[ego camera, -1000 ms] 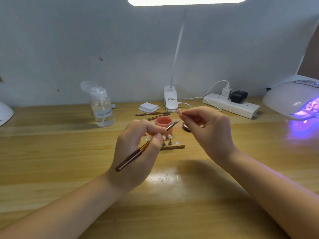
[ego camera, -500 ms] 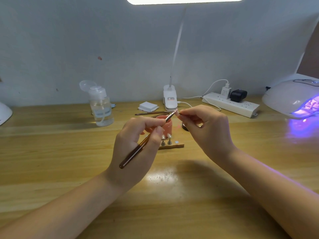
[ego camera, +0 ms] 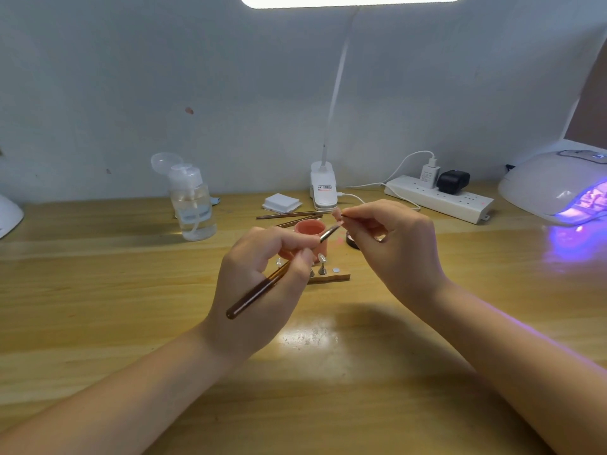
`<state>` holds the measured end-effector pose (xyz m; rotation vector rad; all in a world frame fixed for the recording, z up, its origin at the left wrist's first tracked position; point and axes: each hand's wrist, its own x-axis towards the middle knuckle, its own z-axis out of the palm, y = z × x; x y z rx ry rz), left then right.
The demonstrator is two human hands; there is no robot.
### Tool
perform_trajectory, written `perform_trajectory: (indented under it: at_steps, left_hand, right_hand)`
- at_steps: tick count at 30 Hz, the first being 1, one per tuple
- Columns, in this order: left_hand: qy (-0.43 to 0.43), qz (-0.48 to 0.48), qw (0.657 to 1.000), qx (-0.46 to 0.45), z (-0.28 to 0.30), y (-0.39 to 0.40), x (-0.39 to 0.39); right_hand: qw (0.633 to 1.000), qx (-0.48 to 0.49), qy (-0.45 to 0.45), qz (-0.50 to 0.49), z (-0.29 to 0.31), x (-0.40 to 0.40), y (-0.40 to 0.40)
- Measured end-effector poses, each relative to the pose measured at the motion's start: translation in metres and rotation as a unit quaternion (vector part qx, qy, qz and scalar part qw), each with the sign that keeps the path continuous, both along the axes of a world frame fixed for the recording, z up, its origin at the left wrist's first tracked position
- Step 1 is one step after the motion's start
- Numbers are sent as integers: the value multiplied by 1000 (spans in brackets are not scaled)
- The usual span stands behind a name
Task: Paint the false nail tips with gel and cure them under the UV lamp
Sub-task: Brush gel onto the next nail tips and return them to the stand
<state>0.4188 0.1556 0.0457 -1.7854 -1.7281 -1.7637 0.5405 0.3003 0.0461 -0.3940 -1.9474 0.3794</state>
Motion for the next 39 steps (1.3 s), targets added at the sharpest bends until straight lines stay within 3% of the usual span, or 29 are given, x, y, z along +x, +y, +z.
perform_trajectory:
  at_steps: [6, 13, 19, 24, 32, 39]
  left_hand:
    - [-42, -27, 998, 38, 6, -3, 3]
    - [-92, -57, 993, 53, 9, -2, 5]
    - [-29, -49, 997, 47, 13, -2, 2]
    - [12, -43, 998, 55, 18, -2, 2]
    - [23, -31, 998, 43, 21, -3, 8]
    - [8, -16, 1000, 24, 20, -5, 6]
  right_hand:
    - [984, -145, 70, 77, 0, -1, 1]
    - [973, -175, 96, 117, 1, -2, -1]
    - [977, -160, 92, 109, 5, -1, -3]
    - [995, -68, 53, 42, 6, 1, -3]
    - [999, 26, 32, -1, 8, 3, -1]
    - [999, 45, 24, -15, 9, 4, 0]
